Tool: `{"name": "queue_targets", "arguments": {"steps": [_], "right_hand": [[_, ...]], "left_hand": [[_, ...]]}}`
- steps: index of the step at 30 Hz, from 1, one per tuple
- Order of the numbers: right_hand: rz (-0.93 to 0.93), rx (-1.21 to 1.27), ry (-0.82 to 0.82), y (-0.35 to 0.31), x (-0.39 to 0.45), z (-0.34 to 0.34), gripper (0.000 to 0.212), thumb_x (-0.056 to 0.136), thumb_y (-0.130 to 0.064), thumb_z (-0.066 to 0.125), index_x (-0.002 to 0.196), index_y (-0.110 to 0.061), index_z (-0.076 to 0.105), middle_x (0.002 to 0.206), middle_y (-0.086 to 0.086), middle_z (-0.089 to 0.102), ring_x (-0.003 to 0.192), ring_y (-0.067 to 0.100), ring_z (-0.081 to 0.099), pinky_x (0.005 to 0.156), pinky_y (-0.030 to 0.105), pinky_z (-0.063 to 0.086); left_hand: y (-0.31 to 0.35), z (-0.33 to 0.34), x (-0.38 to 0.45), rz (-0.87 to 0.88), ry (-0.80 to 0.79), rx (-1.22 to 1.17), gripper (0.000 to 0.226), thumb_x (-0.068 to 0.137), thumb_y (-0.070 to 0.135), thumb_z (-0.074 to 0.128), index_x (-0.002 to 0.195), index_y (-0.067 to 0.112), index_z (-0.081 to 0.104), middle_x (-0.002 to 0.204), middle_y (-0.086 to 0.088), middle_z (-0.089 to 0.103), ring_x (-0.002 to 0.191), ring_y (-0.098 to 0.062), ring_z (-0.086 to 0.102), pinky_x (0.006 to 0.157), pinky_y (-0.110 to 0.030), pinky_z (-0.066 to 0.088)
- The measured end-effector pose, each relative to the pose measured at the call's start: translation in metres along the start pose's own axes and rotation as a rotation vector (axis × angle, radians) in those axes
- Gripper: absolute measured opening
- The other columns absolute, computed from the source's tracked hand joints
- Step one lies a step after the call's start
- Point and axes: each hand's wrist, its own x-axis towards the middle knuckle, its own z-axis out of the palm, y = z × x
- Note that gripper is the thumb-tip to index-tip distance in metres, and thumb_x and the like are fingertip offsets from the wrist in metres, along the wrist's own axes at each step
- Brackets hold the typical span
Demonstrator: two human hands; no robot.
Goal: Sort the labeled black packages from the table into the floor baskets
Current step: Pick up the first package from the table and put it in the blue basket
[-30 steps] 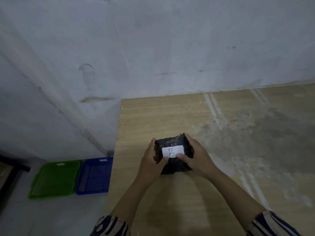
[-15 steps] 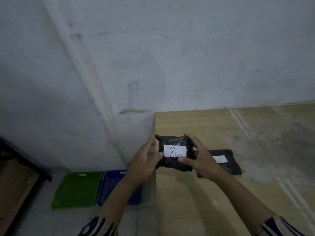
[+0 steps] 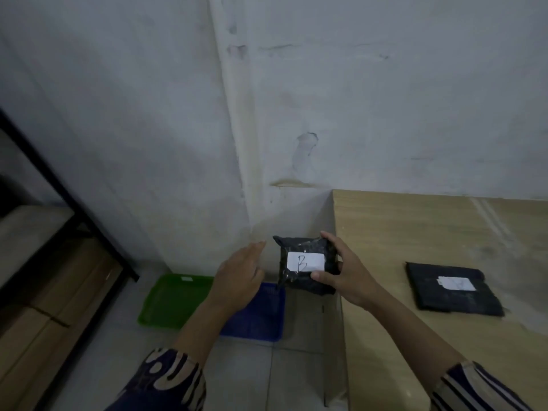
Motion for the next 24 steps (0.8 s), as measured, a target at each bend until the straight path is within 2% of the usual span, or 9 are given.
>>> {"name": "queue_targets", "arguments": {"steps": [3, 6, 8, 11, 15, 19, 24], "right_hand": [[0.012, 0.008, -0.049, 0.007, 0.014, 0.014, 0.078, 0.071, 0.001, 0.071, 0.134, -0.025, 0.031, 0.118, -0.001, 0.05, 0.106, 0.018, 0.054, 0.084, 0.025, 0.05], [0.026, 0.027, -0.058, 0.016, 0.028, 0.031, 0.078, 0.07, 0.002, 0.071, 0.13, -0.03, 0.032, 0.111, -0.01, 0.051, 0.098, 0.011, 0.056, 0.071, 0.009, 0.05], [0.038, 0.027, -0.052, 0.023, 0.038, 0.044, 0.079, 0.07, 0.002, 0.072, 0.129, -0.032, 0.032, 0.11, -0.015, 0.049, 0.097, 0.009, 0.056, 0.078, 0.013, 0.05], [0.076, 0.004, -0.051, 0.033, 0.055, 0.065, 0.081, 0.069, 0.001, 0.073, 0.133, -0.026, 0.031, 0.114, -0.008, 0.05, 0.103, 0.014, 0.055, 0.089, 0.03, 0.047], [0.135, -0.026, -0.018, 0.046, 0.083, 0.1, 0.08, 0.069, 0.0, 0.073, 0.131, -0.029, 0.032, 0.118, -0.003, 0.05, 0.108, 0.017, 0.053, 0.094, 0.033, 0.044], [0.205, -0.031, 0.041, 0.07, 0.116, 0.149, 0.078, 0.068, 0.002, 0.073, 0.126, -0.034, 0.034, 0.122, 0.003, 0.05, 0.115, 0.024, 0.051, 0.1, 0.04, 0.043], [0.28, -0.005, 0.085, 0.132, 0.164, 0.216, 0.074, 0.071, 0.0, 0.072, 0.127, -0.03, 0.035, 0.121, 0.001, 0.051, 0.113, 0.022, 0.052, 0.097, 0.037, 0.045]], "left_hand": [[-0.012, -0.005, -0.003, -0.052, 0.006, -0.004, 0.051, 0.093, 0.019, 0.039, 0.141, 0.017, 0.02, 0.15, -0.008, 0.03, 0.136, -0.02, 0.028, 0.113, -0.038, 0.022], [-0.032, -0.01, 0.0, -0.075, 0.006, 0.062, 0.052, 0.093, 0.021, 0.041, 0.141, 0.018, 0.021, 0.15, -0.007, 0.031, 0.136, -0.019, 0.028, 0.112, -0.037, 0.024], [-0.047, -0.012, 0.005, -0.083, 0.01, 0.095, 0.054, 0.092, 0.022, 0.042, 0.141, 0.019, 0.02, 0.15, -0.007, 0.03, 0.135, -0.019, 0.029, 0.111, -0.036, 0.025], [-0.074, -0.011, 0.013, -0.089, -0.048, 0.116, 0.055, 0.093, 0.025, 0.04, 0.142, 0.019, 0.016, 0.153, -0.007, 0.023, 0.138, -0.019, 0.022, 0.113, -0.034, 0.02], [-0.123, -0.006, 0.035, -0.098, -0.148, 0.07, 0.054, 0.094, 0.029, 0.038, 0.142, 0.021, 0.014, 0.155, -0.006, 0.017, 0.141, -0.02, 0.015, 0.115, -0.035, 0.014], [-0.182, 0.004, 0.065, -0.047, -0.21, 0.031, 0.052, 0.094, 0.026, 0.038, 0.141, 0.019, 0.017, 0.154, -0.006, 0.02, 0.141, -0.019, 0.016, 0.113, -0.031, 0.015], [-0.269, 0.046, 0.094, -0.032, -0.278, 0.012, 0.053, 0.095, 0.027, 0.036, 0.142, 0.022, 0.013, 0.155, -0.003, 0.017, 0.141, -0.018, 0.014, 0.114, -0.03, 0.014]]}}
